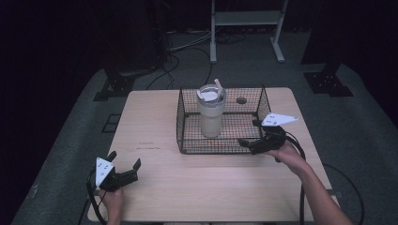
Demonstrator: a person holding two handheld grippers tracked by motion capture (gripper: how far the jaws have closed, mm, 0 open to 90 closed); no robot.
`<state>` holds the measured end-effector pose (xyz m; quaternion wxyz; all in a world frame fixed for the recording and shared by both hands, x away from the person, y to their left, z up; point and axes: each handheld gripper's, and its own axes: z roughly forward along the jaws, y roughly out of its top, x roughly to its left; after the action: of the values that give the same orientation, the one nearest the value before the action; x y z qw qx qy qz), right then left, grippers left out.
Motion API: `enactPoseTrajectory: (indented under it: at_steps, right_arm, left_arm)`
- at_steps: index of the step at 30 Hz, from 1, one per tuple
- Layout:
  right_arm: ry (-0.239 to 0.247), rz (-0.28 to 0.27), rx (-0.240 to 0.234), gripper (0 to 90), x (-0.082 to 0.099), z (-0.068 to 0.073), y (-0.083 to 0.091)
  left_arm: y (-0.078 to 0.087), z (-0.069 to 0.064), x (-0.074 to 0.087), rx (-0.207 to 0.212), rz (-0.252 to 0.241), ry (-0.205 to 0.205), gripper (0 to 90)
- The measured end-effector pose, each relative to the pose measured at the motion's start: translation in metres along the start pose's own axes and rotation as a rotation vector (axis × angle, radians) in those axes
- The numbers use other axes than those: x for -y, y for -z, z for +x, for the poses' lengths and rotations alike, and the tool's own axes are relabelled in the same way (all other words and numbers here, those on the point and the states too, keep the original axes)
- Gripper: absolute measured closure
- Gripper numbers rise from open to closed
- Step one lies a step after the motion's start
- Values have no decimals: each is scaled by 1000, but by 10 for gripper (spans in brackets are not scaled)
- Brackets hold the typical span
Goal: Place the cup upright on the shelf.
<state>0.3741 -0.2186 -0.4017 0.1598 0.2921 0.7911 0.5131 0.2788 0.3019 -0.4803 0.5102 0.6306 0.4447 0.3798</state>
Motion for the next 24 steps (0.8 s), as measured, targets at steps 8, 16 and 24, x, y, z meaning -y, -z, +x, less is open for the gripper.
enactPoseTrajectory:
  at_steps: [8, 16, 24]
  right_arm:
    - [5, 6, 1, 0, 9, 3, 11]
    - [-6, 5, 13, 0, 18, 2, 20]
    - [-16, 12, 22, 0, 30, 2, 31]
  left_arm:
    - [0, 0, 0, -2, 1, -3, 0]
    - [0, 0, 0, -2, 2, -6, 0]
    - [-2, -1, 0, -6, 3, -9, 0]
